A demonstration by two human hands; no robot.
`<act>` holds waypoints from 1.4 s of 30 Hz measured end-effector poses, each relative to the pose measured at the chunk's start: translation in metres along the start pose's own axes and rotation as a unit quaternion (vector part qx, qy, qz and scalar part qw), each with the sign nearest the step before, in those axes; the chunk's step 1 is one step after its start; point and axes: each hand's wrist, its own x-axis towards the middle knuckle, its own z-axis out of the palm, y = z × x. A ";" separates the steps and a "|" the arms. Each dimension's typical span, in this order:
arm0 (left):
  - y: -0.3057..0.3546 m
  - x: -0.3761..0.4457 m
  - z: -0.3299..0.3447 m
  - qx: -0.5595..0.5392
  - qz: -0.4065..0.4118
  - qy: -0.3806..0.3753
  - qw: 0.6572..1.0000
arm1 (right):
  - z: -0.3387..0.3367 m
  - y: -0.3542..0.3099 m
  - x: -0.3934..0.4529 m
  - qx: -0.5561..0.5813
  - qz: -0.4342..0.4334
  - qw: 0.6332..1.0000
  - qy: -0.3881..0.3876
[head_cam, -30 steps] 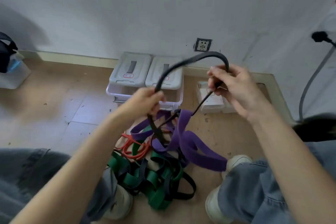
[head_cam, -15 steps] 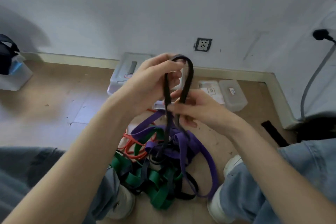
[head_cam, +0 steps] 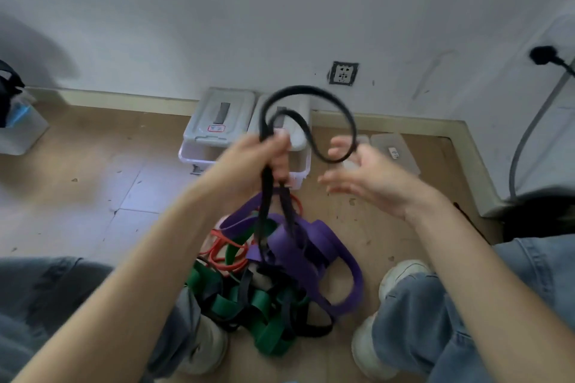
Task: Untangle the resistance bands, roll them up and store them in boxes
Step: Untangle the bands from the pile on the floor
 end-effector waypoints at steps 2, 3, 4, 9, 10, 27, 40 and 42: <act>0.044 0.000 0.010 -0.137 0.057 -0.050 0.988 | 0.016 0.004 -0.005 -0.135 0.020 0.979 -0.153; 0.056 0.000 0.017 -0.146 0.081 -0.049 0.985 | 0.026 0.004 -0.006 -0.151 0.001 0.967 -0.207; 0.060 0.003 0.022 -0.140 0.094 -0.019 0.986 | 0.033 0.003 -0.003 -0.152 -0.031 0.961 -0.231; 0.028 0.011 -0.001 -0.023 0.035 0.032 0.999 | 0.036 -0.009 -0.001 -0.061 -0.148 0.986 -0.045; 0.013 0.007 -0.005 0.021 -0.003 -0.016 1.000 | 0.034 -0.013 -0.003 -0.026 -0.161 0.986 -0.022; 0.014 0.004 0.013 0.305 0.091 0.006 0.948 | 0.008 -0.048 -0.014 0.152 -0.251 0.952 0.088; -0.092 0.009 -0.026 0.110 -0.171 0.131 0.970 | 0.014 -0.006 0.007 0.118 -0.201 0.964 0.125; -0.046 0.008 -0.028 -0.007 -0.115 0.157 0.981 | 0.002 -0.002 0.014 0.085 -0.146 0.973 0.158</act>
